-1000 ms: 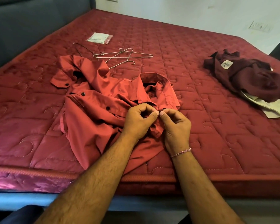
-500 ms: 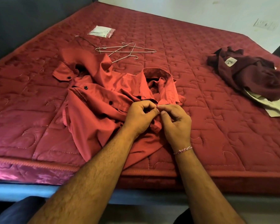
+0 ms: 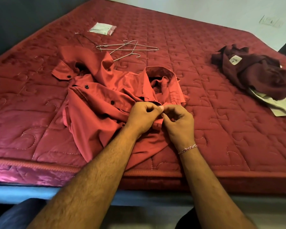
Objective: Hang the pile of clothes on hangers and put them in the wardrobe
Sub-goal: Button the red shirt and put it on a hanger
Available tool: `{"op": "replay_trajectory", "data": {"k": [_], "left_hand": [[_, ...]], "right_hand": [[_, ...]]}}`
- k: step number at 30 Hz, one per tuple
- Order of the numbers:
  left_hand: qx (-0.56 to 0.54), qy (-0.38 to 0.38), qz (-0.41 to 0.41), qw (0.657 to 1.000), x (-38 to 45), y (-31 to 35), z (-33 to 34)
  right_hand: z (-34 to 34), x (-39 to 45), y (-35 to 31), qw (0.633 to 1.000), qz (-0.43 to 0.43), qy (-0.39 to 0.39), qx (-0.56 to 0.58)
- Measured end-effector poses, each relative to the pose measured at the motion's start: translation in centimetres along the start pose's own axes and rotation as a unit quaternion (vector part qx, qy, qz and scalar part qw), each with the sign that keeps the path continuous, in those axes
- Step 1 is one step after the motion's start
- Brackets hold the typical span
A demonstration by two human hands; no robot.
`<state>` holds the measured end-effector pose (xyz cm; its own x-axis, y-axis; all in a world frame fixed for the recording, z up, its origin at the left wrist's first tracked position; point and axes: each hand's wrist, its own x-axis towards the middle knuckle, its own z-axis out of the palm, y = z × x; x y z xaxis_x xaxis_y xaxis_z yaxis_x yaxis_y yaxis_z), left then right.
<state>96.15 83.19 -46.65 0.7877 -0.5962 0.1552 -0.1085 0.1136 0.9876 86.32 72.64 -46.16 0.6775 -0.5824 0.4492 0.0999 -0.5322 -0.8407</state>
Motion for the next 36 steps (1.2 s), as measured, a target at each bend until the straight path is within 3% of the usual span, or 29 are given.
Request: {"op": "replay_trajectory", "data": {"k": [8,12,16,20,23,25,27,29,31,33,36], "left_hand": [[0.014,0.007,0.02,1.0,0.0,-0.1,-0.1],[-0.004,-0.02,0.038,0.999,-0.3,0.0,-0.2],[-0.009,-0.028,0.057,0.998,-0.2,0.2,-0.4],[-0.035,0.071,0.048,0.996,0.2,0.5,0.0],[-0.026,0.125,0.051,0.991,0.5,0.1,-0.5],[-0.001,0.122,0.053,0.991,0.6,-0.2,-0.7],[0.003,0.115,0.065,0.991,0.3,0.0,-0.7],[0.053,0.117,0.109,0.986,0.0,0.7,-0.7],[0.106,0.088,0.139,0.981,-0.3,2.4,-1.3],[0.163,0.007,0.142,0.976,0.3,5.1,-2.8],[0.341,-0.156,0.11,0.92,2.9,11.4,-6.7]], "right_hand": [[0.2,-0.1,-0.6,0.996,0.052,0.001,0.075],[-0.3,0.0,-0.9,0.96,0.147,-0.006,0.238],[-0.5,0.2,-1.1,0.94,0.178,-0.01,0.29],[-0.4,-0.5,-1.4,0.965,0.12,0.019,0.234],[0.3,-1.2,-1.3,0.995,0.025,-0.058,0.076],[0.7,-1.1,-0.9,0.996,-0.052,-0.047,-0.051],[0.6,-1.0,-0.8,0.995,-0.08,-0.042,-0.049],[0.1,-0.9,-1.3,0.997,-0.034,-0.048,0.044],[-0.8,-0.6,-2.1,0.984,0.028,-0.038,0.174],[-2.3,0.4,-3.7,0.958,0.077,-0.041,0.275],[-6.1,4.4,-6.2,0.965,0.072,-0.12,0.222]]}}
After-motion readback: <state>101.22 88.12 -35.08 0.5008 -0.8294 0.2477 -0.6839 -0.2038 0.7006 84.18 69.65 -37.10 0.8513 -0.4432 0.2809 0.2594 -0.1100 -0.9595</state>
